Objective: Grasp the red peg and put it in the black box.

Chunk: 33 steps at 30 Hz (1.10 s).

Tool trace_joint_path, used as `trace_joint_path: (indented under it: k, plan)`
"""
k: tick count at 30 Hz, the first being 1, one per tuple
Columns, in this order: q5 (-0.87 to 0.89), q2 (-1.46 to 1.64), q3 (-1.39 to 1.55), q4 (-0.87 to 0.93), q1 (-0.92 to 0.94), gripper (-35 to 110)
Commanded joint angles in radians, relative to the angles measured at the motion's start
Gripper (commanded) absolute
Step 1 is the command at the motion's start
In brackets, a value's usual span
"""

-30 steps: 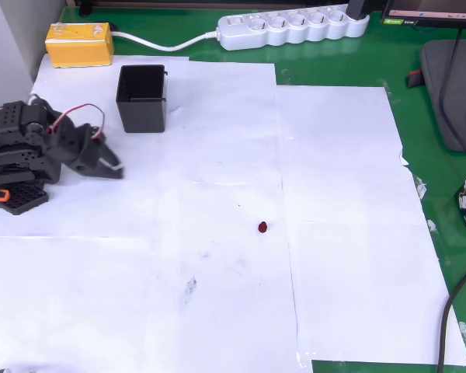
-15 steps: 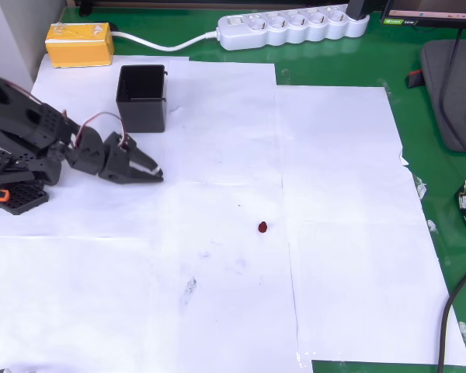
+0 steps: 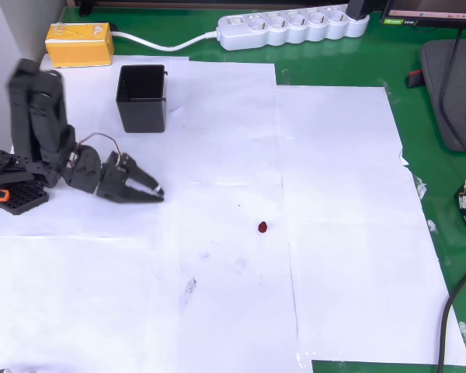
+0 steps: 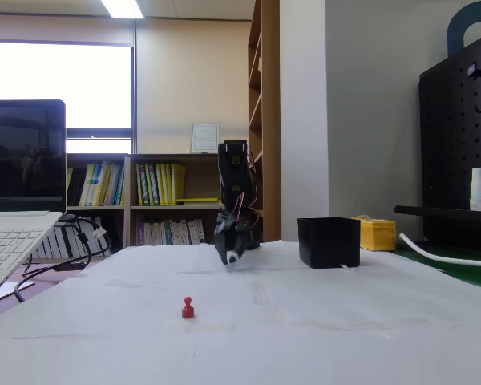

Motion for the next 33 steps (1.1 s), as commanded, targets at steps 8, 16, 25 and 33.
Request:
trace_joint_path:
  k: [8, 16, 25, 33]
  plan:
    - [0.002, 0.097, 0.221, 0.018, 0.038, 0]
    - [-0.044, 0.146, 0.39, 0.126, 0.069, 0]
    - [-0.078, 0.256, 0.58, 0.158, 0.091, 0]
    - [-0.052, 0.383, 0.689, 0.025, 0.086, 0]
